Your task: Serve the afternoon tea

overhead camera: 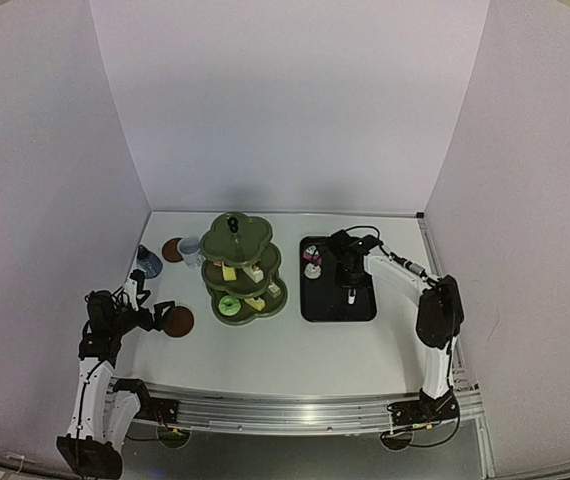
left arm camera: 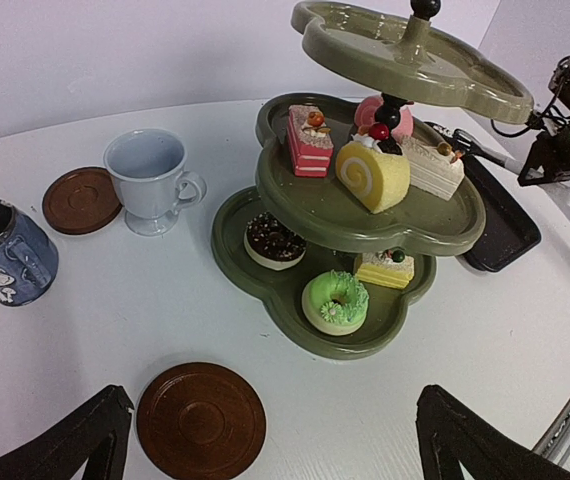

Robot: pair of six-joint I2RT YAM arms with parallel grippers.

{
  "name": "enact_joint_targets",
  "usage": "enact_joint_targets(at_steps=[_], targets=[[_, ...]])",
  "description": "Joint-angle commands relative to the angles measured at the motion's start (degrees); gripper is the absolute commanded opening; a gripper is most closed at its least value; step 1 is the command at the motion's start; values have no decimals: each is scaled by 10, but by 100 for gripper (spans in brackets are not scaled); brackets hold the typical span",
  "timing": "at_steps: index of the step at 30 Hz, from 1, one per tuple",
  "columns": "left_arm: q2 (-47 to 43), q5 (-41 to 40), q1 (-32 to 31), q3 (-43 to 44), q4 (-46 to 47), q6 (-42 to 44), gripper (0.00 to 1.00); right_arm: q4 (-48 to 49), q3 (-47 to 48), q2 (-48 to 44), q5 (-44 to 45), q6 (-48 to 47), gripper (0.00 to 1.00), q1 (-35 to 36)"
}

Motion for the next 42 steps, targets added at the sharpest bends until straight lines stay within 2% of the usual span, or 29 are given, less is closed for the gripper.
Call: enact_joint_targets(at_steps=[1, 13, 21, 30, 42], targets=[[-5, 11, 2, 10, 12, 9, 100, 17, -24, -71, 0, -24, 0, -2], [-6, 9, 2, 10, 11, 9, 100, 21, -16, -118, -13, -82, 0, -2], [-4, 11, 2, 10, 12, 7, 100, 24, 78, -160, -17, -188, 0, 3], [-11, 17, 2, 10, 10, 0, 100, 43, 193, -138, -69, -390, 0, 97], [-14, 18, 2, 10, 7, -4, 100, 43, 240, -91, -102, -449, 0, 145]])
